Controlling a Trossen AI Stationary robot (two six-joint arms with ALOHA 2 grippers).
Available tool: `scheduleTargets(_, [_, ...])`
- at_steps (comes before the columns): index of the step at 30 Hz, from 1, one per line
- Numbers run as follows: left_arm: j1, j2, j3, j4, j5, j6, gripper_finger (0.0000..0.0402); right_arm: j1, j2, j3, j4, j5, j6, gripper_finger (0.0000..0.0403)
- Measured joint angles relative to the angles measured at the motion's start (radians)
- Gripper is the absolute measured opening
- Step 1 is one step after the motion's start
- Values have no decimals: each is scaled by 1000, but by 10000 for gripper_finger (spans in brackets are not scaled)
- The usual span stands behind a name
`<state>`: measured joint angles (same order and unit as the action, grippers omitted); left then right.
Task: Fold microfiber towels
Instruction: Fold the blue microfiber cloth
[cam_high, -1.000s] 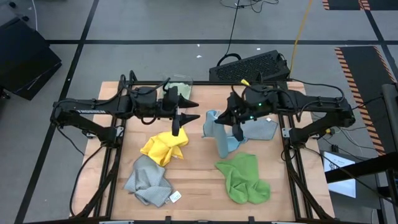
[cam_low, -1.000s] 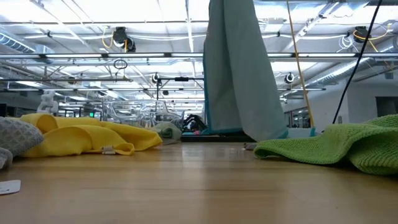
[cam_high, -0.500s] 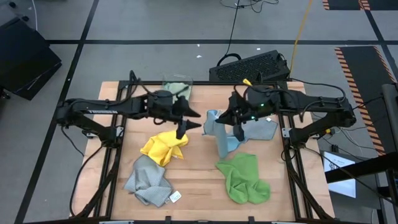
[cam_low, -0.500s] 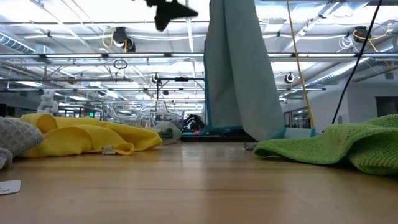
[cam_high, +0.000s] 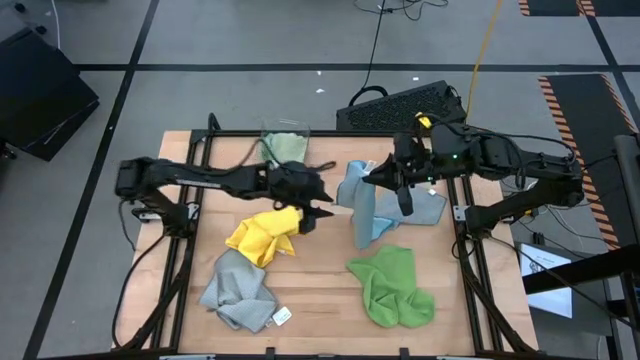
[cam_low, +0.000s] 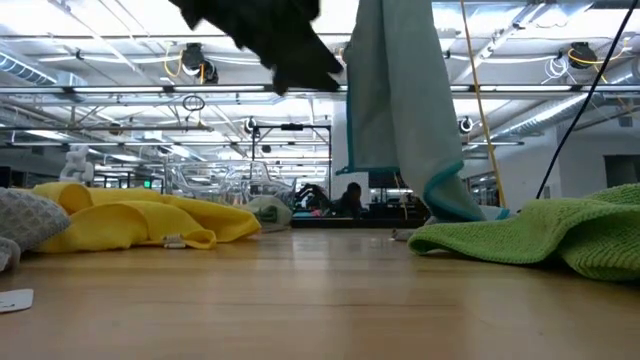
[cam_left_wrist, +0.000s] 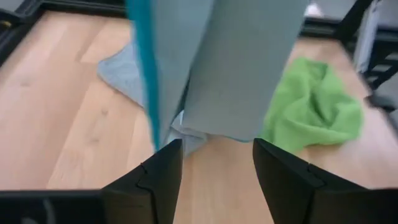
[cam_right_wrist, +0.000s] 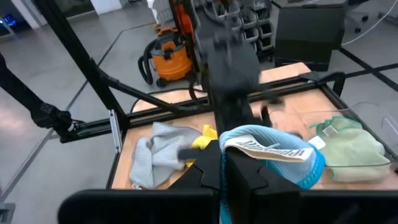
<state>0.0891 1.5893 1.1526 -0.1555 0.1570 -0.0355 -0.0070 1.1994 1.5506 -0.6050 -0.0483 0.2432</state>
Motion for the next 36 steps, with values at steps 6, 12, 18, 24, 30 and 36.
scheduleTargets(6, [4, 95, -1, -4, -64, 7, 200, 0, -24, 0, 20, 0, 5, 0])
scheduleTargets(12, [13, 108, -1, 44, -109, -1, 194, 0, -55, 0, 33, 0, 6, 0])
scheduleTargets(18, [39, 107, -13, 184, -93, 74, 211, 0, -82, 0, 49, 0, 5, 0])
scheduleTargets(24, [56, 107, -57, 266, 0, 62, 222, 0, -93, 0, 60, 4, -2, 0])
scheduleTargets(30, [56, 131, -73, 302, -29, 35, 197, 0, -93, 0, 60, 22, -2, 0])
scheduleTargets(36, [53, 205, -72, 480, -58, 16, 178, 0, -92, 0, 64, 22, -17, 0])
